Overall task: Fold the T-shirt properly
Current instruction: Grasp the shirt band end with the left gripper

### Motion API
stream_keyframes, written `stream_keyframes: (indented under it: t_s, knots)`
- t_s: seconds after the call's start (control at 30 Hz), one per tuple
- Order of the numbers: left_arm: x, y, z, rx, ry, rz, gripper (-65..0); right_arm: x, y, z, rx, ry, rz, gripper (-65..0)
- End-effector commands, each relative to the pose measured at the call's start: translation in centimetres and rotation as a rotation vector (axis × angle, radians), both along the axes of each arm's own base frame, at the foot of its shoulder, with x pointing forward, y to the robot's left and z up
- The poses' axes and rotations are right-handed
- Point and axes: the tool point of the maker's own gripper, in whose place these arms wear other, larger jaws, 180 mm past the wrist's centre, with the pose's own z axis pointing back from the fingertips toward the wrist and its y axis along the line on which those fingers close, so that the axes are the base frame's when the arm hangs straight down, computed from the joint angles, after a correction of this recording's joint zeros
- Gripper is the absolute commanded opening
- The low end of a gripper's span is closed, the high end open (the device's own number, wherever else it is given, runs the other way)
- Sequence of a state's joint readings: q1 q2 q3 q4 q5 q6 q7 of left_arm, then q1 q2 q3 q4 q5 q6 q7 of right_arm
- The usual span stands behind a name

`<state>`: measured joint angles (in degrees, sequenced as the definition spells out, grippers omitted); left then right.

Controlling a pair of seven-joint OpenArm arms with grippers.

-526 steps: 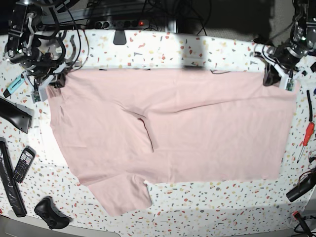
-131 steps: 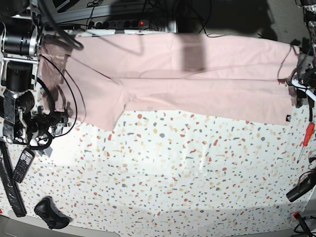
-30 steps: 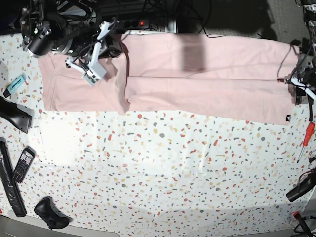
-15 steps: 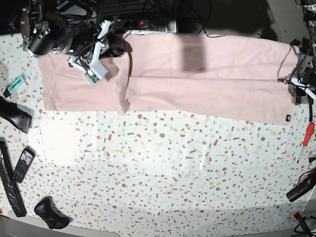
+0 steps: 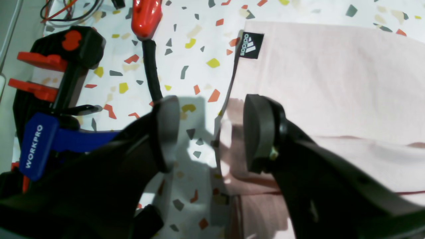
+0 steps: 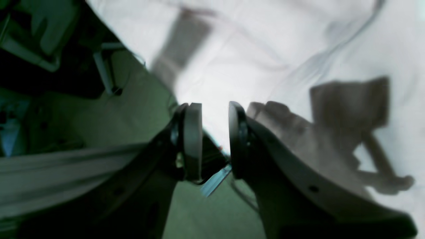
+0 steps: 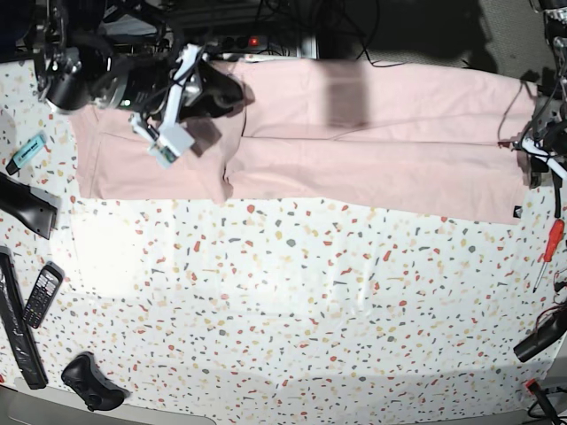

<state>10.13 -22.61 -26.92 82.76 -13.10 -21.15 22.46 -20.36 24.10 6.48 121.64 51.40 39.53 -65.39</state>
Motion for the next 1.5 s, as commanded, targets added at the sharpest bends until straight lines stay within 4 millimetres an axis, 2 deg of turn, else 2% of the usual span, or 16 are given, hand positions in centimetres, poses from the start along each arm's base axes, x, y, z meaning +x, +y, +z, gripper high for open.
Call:
stream_keyframes:
  t_s: [0.0,0.23,0.4,0.47,0.63,0.8,1.0,1.1,1.23,1.27,1.47]
  knots:
    - [0.8,0.8,1.7,0.023,-0.048,0.001,-35.4,0.7,0.0,1.2,0.019,-0.048,0.003,-51.3]
    - [0.7,0.0,1.0,-0.11,-0.056,0.028,-35.4,1.9,-1.8,1.7,-0.007,-0.081,-0.055,-51.3]
    - [-0.7,1.2,-2.0,-0.172,0.013,0.085,-35.4,2.7,-3.1,2.2,-0.023,-0.104,-0.099,-51.3]
    - [-1.1,1.0,-2.8,-0.242,0.021,0.079,-35.4,2.8,-3.5,2.3,-0.027,-0.11,-0.11,-51.3]
    - [-2.1,-1.9,-3.8,-0.38,0.094,-0.043,-35.4,2.9,-3.6,2.3,-0.028,-0.112,-0.115,-51.3]
    - [-2.6,-5.5,-3.0,-0.533,0.108,-0.181,-36.0,2.9,-3.6,2.3,-0.028,-0.112,-0.115,-51.3]
    - [-2.8,-6.5,-2.7,-0.62,0.119,-0.189,-36.2,2.9,-3.6,2.3,-0.028,-0.112,-0.115,-51.3]
    - [-2.6,-6.5,-2.4,-0.629,0.101,-0.187,-44.1,2.9,-3.6,2.3,-0.028,-0.112,-0.115,-51.3]
    - [-2.1,-6.3,-1.9,-0.631,0.055,-0.178,-63.3,2.9,-3.6,2.3,-0.028,-0.112,-0.115,-51.3]
    - [-1.9,-6.1,-1.6,-0.627,0.026,-0.172,-65.0,2.9,-3.6,2.3,-0.027,-0.112,-0.116,-51.3]
    - [-1.0,-4.4,-1.2,-0.491,-0.061,-0.162,-65.0,2.9,-3.6,2.3,-0.027,-0.113,-0.115,-51.3]
